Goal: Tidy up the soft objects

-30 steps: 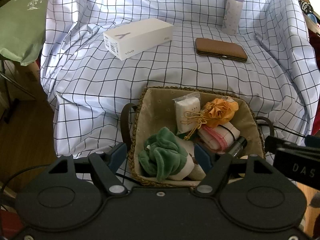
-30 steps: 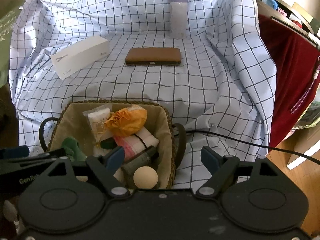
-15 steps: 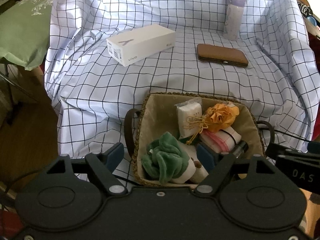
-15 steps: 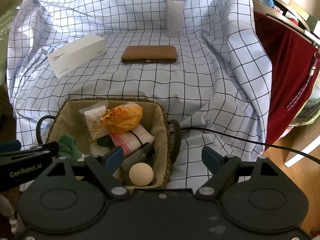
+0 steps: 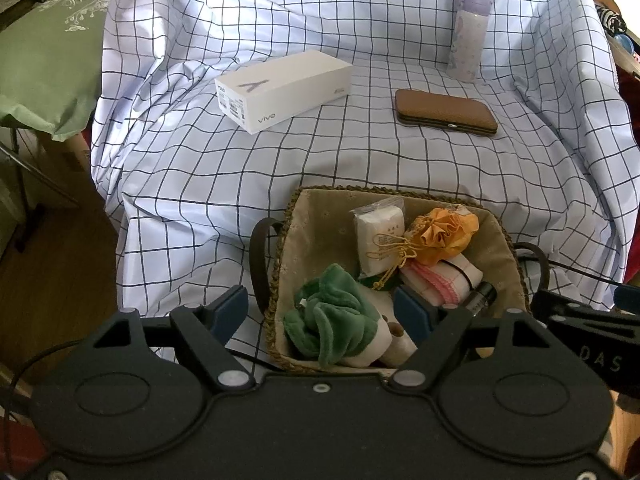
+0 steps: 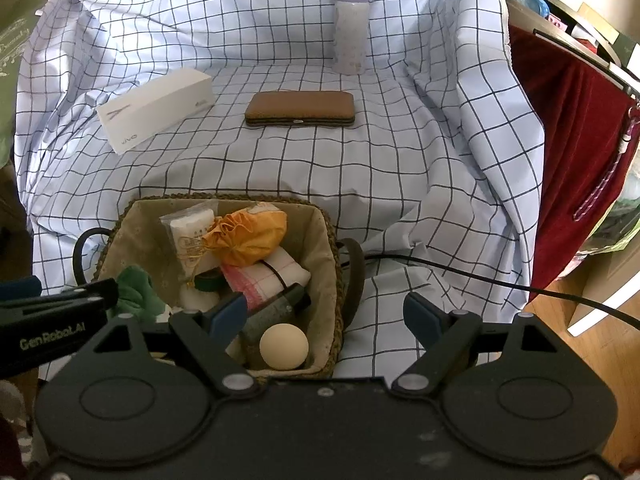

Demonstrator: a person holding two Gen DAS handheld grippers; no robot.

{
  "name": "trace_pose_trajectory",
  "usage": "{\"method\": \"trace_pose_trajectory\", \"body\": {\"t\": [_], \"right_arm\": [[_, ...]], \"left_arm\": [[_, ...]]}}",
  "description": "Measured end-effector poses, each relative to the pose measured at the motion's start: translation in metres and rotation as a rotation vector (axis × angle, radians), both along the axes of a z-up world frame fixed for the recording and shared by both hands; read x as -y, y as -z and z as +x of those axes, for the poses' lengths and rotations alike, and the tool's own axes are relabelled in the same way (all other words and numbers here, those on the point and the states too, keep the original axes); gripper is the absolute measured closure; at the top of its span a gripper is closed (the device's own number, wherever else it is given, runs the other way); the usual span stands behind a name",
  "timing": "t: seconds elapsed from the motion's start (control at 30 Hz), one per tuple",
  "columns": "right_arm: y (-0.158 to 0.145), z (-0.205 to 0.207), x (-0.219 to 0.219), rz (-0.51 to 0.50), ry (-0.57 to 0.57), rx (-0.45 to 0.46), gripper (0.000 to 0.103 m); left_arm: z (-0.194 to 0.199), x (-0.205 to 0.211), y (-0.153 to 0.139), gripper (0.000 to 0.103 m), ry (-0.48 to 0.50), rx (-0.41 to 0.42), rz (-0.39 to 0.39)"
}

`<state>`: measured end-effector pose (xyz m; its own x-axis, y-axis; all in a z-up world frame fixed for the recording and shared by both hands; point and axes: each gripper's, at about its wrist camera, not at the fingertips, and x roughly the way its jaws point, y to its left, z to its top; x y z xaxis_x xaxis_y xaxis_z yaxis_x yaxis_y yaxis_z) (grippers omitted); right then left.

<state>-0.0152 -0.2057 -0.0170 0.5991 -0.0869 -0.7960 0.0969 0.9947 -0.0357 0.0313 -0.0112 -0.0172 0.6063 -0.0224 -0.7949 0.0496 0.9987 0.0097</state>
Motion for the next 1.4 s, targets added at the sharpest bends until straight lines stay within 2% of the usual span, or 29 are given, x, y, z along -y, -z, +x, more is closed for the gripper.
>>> {"method": "trace_pose_trajectory", "body": {"t": [1.4], "right_arm": [[0.0011, 0.0013, -0.0006, 0.005, -0.006, -0.006, 0.018]], "left_arm": [[0.0015, 0.0022, -0.0001, 0.026, 0.009, -0.007, 0.001]]}}
